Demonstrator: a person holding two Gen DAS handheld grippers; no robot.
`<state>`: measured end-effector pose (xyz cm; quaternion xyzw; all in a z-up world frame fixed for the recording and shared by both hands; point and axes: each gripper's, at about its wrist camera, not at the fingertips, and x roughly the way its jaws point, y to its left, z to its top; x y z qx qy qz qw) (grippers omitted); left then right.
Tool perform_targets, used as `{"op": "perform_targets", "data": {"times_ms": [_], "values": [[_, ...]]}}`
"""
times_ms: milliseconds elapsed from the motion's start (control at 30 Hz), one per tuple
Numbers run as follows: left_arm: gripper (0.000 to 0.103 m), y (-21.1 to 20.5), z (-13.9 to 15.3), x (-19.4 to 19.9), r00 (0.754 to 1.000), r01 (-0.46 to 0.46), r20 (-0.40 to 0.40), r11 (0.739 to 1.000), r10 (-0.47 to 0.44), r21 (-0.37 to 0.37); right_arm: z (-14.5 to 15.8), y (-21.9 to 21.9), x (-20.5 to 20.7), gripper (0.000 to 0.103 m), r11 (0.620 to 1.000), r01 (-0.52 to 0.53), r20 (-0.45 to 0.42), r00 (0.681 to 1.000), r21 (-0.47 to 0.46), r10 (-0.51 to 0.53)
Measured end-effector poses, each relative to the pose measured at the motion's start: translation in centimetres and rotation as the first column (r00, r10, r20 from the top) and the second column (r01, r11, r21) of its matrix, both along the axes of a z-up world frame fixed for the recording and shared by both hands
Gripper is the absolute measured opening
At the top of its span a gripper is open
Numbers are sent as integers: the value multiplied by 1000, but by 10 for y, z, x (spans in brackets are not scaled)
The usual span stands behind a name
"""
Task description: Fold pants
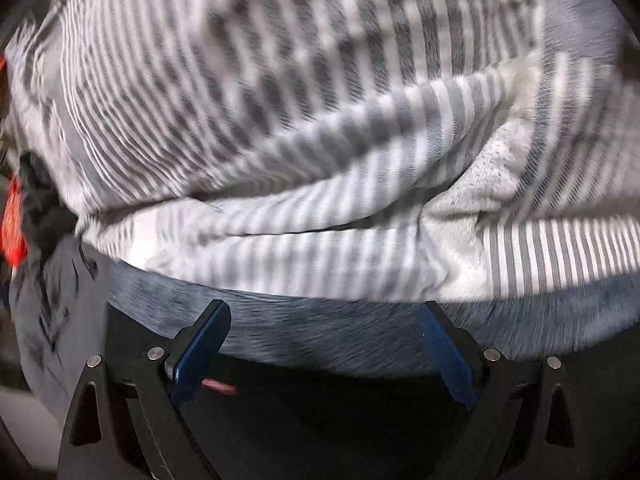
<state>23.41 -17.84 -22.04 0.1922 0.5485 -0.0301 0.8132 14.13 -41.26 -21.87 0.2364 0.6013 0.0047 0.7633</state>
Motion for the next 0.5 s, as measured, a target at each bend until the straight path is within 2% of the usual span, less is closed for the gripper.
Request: {"op": "perform_targets", "data": {"times_ms": [133,233,300,433,500], "values": [[96,30,2,-10,986,156,-49,988,-157,-16,-1,30,33,48,998,-65,7,998,-17,65],[96,39,-3,-6,973,216,-72,976,-218,-25,-3,54,53,54,991,-133,6,991,-33,133],[96,48,-10,4,963,249,-90,967,-253,-59,-4,63,59,56,984,-170,1,985,-47,170],[96,53,-27,18,925,344,-140,935,-353,-83,-10,74,74,61,954,-283,-8,959,-104,284],[96,50,-39,22,893,402,-183,911,-412,-92,-15,75,79,61,944,-303,-23,953,-129,303]]}}
